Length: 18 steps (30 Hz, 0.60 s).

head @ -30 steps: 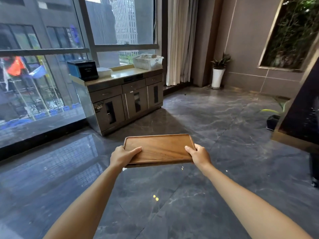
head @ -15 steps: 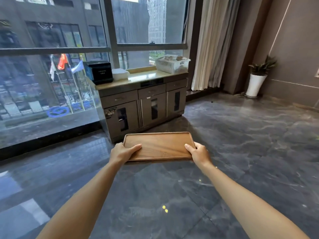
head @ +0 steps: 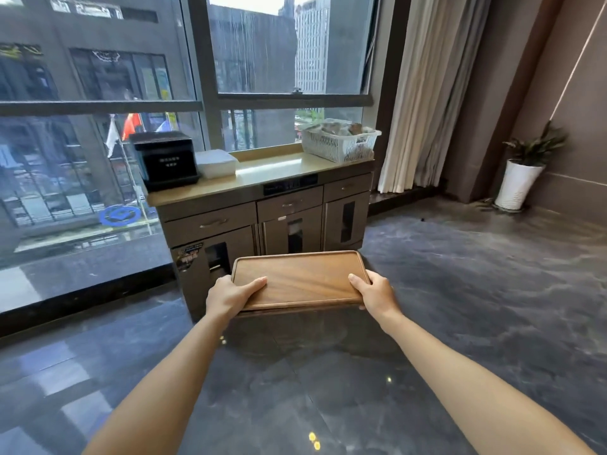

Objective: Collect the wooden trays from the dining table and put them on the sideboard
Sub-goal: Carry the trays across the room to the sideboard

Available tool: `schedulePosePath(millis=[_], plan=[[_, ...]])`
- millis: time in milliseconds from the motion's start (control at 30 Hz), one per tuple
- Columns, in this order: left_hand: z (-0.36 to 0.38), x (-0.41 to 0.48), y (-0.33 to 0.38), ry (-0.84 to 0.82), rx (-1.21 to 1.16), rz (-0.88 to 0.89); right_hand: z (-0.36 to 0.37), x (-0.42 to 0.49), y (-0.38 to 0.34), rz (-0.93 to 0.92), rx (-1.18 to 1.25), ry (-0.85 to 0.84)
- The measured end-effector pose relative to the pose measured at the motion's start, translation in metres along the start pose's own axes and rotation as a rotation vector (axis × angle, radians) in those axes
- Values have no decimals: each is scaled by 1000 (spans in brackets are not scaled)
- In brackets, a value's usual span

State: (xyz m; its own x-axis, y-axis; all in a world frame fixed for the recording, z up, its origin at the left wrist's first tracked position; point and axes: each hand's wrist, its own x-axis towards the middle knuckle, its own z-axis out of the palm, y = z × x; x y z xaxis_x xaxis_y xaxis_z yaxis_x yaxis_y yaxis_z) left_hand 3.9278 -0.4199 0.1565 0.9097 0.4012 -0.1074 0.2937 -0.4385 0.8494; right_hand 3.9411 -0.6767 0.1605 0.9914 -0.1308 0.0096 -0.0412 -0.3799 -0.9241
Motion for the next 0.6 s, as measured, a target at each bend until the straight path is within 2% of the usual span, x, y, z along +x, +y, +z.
schedulePosePath(millis=[367,600], plan=[[100,229,58,85,19,-104,45,289,30,-23,14,-136],[135,382,118,209,-13,-178,76,491,-7,-82,27,-250]])
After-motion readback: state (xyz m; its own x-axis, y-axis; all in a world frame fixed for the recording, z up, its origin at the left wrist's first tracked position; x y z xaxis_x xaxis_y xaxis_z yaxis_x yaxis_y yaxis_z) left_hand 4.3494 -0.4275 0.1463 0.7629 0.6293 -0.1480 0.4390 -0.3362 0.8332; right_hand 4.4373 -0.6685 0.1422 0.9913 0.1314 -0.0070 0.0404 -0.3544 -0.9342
